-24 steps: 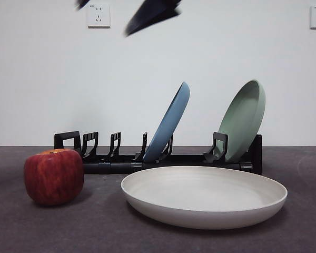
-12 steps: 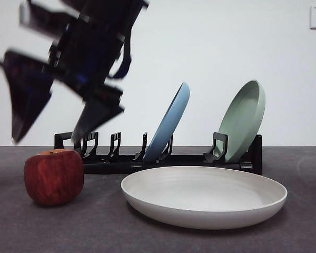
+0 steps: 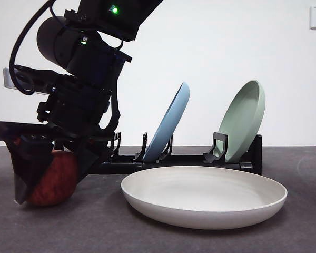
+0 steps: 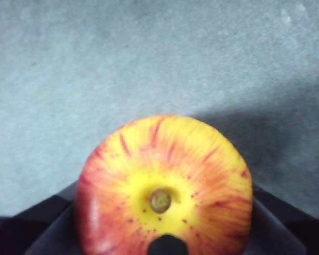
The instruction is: Take the yellow plate from the plate rack,put the plate on the table,take the apple from the table,put the apple in the plate
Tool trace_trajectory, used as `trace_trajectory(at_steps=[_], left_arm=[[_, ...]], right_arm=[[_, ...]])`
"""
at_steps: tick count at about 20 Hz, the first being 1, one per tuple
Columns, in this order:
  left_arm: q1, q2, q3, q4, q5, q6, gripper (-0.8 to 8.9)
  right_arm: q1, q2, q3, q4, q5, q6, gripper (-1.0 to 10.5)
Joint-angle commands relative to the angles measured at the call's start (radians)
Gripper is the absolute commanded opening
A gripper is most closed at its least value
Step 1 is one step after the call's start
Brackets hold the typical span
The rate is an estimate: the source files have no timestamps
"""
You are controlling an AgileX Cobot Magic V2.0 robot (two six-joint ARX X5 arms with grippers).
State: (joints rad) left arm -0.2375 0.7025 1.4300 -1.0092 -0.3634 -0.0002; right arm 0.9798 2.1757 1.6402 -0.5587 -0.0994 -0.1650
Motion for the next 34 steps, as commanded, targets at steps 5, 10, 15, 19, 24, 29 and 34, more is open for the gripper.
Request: trace_trajectory(at_steps=[5,10,15,19,24,29,34], left_arm=[[0.003,-0.003,-0.003,0.008,0.004,-0.003,2.2],[0.003,0.034,-0.003,0.092,0.095,0.002,2.2],[0.003,0.114,-0.003,0.169,0.246,0.005,2.18],[0.002,0.185,-0.003,0.221,0.372,0.005,2.16],[0.001,0.245,-0.003,0.254,0.454,0.001,2.16],[0.001,0.252,-0.003,0.256,0.456,0.001,2.16],[0.001,0.252,-0.003,0.252,0.475,0.001,2.16]], right_arm=[[0.001,-0.027,0.006,-0.01,0.032,-0.005,-0.1],[-0.029,-0.207,0.008,-0.091,0.057,-0.011,-0.1],[-0.114,-0.438,0.008,-0.277,0.057,-0.01,-0.1],[-0.222,-0.599,0.008,-0.464,0.057,0.02,-0.1],[-0.361,-0.698,0.008,-0.64,0.056,0.084,-0.1],[-0.395,-0.698,-0.068,-0.628,0.053,0.128,-0.1],[-0.337,-0.696,-0.329,-0.365,0.046,0.177,-0.1]])
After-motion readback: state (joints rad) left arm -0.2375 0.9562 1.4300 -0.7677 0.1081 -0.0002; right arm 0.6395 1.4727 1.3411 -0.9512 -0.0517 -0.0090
